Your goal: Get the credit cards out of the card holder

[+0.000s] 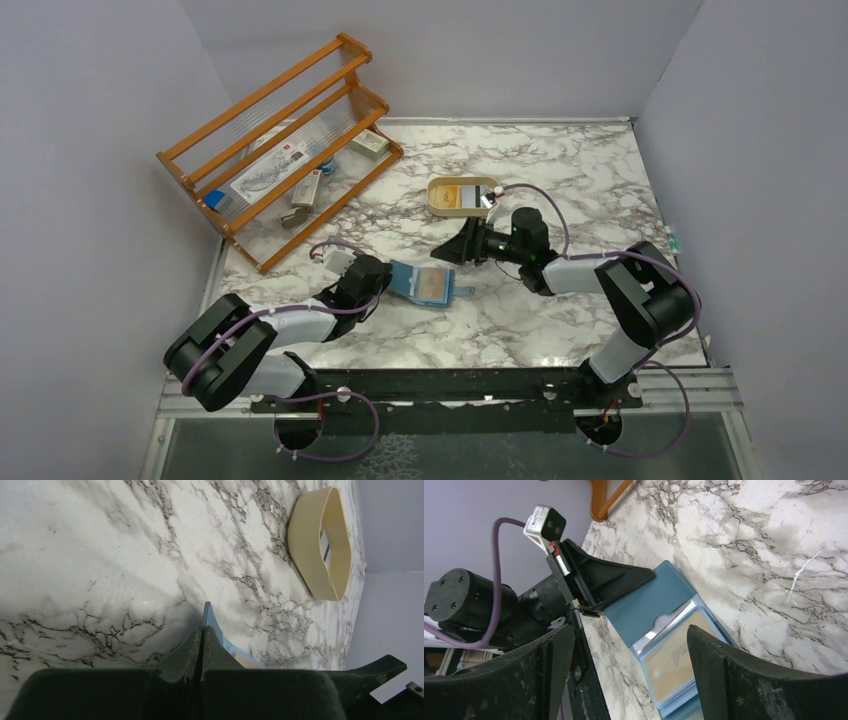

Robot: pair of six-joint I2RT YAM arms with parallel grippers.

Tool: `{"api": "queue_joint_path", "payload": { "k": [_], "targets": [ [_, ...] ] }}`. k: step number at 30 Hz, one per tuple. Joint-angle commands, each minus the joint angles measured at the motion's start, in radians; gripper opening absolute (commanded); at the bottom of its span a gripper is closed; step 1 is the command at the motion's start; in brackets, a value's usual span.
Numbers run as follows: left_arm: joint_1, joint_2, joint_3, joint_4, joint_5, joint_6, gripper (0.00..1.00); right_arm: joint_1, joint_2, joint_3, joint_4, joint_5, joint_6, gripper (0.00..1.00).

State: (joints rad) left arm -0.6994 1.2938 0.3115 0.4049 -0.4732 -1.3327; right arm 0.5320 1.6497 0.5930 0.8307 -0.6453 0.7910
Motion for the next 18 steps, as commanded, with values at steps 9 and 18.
{"api": "queue_joint_path", "payload": {
  "k": [9,18],
  "targets": [
    [0.002,0.052,-0.052,0.035,-0.067,-0.112,0.0,0.073,0.007,-0.008,-0.165,0.064,0.035,0.88],
    [0.001,0.035,-0.089,0.035,-0.083,-0.112,0.0,0.072,-0.045,-0.034,-0.286,0.135,-0.019,0.89]
  ]
}}
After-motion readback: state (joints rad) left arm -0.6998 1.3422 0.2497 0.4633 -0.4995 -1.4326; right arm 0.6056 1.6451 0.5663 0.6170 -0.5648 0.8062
